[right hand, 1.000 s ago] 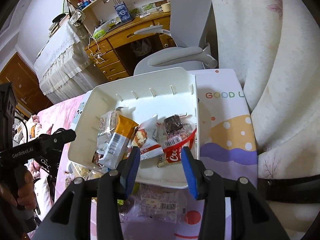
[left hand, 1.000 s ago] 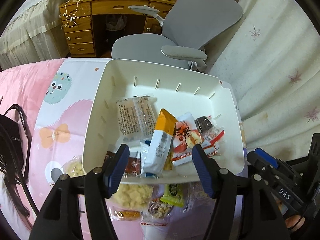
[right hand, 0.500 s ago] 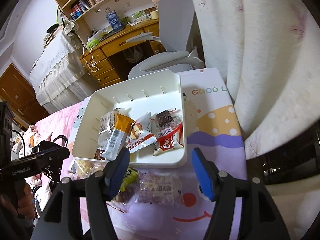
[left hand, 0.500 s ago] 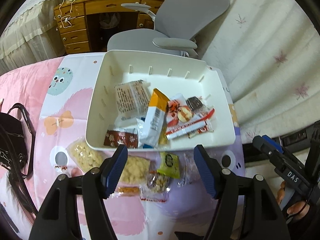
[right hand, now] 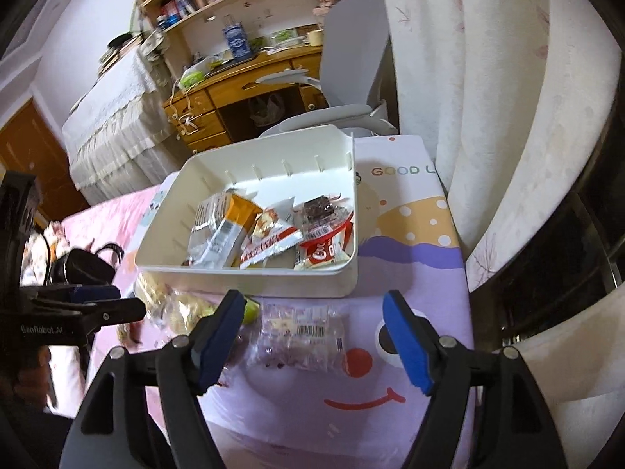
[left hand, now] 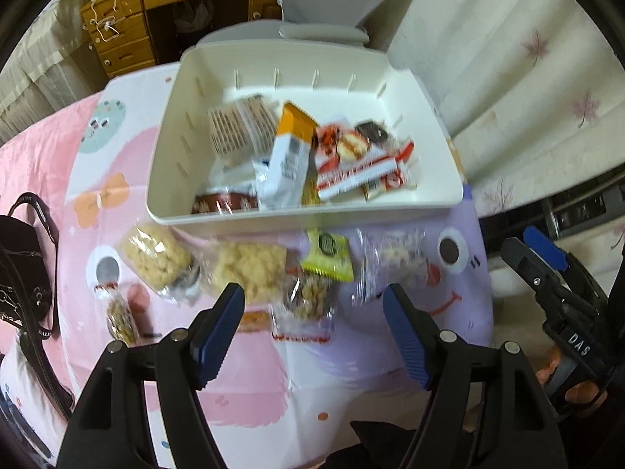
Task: Organize snacks
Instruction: 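Withdraw both tools from the tray toward the remaining snacks, then lower left tool to the clear nut-cluster bag while right tool approaches the clear bread bag, then grasp the nut-cluster bag with left tool while right tool grasps the bread bag, then carry the nut-cluster bag and bread bag over the white tray, then open both tools to drop the two bags into the tray, then move left tool to another nut-cluster bag while right tool approaches the blueberry-printed bag, then close left tool on the nut-cluster bag while right tool grasps the blueberry bag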
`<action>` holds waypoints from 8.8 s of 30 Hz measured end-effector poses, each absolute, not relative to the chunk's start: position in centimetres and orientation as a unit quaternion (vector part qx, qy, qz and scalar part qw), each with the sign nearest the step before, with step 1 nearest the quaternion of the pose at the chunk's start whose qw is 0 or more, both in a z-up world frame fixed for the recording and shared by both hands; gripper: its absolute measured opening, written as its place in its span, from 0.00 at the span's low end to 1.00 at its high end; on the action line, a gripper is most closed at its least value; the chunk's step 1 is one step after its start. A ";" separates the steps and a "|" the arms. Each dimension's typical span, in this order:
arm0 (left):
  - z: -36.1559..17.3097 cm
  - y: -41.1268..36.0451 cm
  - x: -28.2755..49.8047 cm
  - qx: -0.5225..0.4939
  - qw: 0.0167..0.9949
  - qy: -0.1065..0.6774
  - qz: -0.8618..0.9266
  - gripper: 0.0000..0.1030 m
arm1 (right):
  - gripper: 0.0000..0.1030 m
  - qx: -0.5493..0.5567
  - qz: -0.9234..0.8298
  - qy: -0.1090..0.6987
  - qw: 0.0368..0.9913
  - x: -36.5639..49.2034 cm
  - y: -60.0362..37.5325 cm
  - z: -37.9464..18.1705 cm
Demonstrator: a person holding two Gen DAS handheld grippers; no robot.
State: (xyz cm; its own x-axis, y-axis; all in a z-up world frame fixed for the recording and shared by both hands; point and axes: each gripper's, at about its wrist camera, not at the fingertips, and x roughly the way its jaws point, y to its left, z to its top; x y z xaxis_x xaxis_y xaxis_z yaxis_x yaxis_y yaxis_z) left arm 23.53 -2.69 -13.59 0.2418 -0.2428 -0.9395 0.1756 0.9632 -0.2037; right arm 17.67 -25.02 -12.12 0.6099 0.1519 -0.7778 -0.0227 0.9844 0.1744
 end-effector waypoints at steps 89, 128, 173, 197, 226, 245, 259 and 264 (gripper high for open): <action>-25.2 -6.7 23.9 0.009 0.746 0.656 -0.119 0.30 | 0.53 -0.018 0.095 0.494 0.864 18.0 -19.7 -23.9; -26.9 -6.2 24.0 -0.024 0.701 0.702 -0.121 0.49 | 0.53 0.043 0.071 0.530 0.844 16.1 -22.1 -21.2; -9.7 -1.8 30.0 -0.006 0.777 0.628 -0.053 0.39 | 0.53 -0.004 0.185 0.365 0.913 22.4 -21.5 -8.3; -8.4 2.5 32.0 -0.083 0.820 0.566 -0.026 0.68 | 0.53 0.022 0.135 0.407 0.903 24.2 -23.8 -9.6; -17.1 18.4 23.0 -0.172 0.778 0.600 0.070 0.76 | 0.66 0.293 -0.064 0.597 0.744 18.6 -28.0 -17.8; -26.6 21.4 22.8 -0.223 0.750 0.620 0.051 0.75 | 0.72 0.441 -0.209 0.599 0.635 17.3 -28.4 -25.0; -28.0 19.9 24.4 -0.204 0.742 0.639 0.023 0.57 | 0.72 0.422 -0.250 0.617 0.615 19.0 -27.7 -26.6; -28.1 19.0 24.7 -0.190 0.743 0.641 0.014 0.45 | 0.62 0.414 -0.251 0.620 0.617 19.8 -26.6 -27.3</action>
State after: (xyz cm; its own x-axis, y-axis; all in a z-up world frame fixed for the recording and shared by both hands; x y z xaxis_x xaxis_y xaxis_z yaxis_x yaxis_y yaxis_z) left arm 24.73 18.98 -28.08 0.1774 -0.2232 -0.9585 -0.2651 0.9271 -0.2650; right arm 19.77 -26.59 -27.35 0.1055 0.2040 -0.9733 0.8235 0.5307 0.2005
